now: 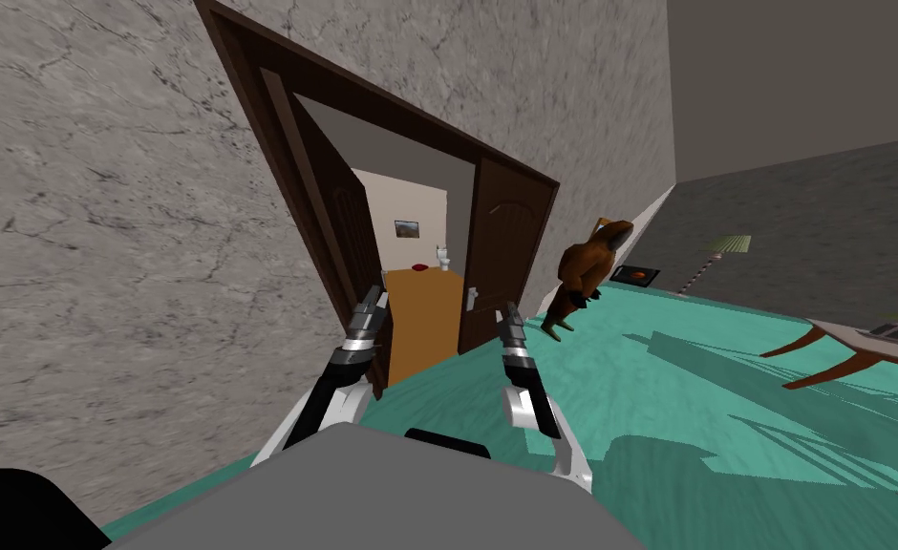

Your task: Push the door open

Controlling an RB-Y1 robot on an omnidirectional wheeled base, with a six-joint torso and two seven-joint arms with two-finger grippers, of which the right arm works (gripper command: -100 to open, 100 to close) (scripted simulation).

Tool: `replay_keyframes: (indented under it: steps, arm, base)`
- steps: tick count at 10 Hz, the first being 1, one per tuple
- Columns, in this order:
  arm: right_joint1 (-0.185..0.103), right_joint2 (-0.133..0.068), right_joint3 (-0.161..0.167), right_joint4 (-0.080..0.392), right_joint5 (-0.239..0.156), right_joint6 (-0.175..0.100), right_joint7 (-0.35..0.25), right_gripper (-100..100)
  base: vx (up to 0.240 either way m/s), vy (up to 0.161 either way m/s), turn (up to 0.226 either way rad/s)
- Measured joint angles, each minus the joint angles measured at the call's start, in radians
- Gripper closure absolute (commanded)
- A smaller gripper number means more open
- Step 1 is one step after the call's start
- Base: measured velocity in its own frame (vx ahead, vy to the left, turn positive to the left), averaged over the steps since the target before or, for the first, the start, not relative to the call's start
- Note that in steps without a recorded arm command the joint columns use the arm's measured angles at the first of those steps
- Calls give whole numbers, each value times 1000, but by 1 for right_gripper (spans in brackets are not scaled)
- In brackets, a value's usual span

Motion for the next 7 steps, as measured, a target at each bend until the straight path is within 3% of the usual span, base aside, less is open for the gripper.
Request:
replay_keyframes:
  steps: [4,6,7]
  arm:
    - [-55,-2,9,92,3,-7,0,-100]
    - [-103,-8,11,169,3,-20,-4,-100]
    - [-108,-7,16,191,5,-22,-3,-100]
  base:
    - [39,-53,27]
    - [57,-80,41]
    - [50,-64,37]
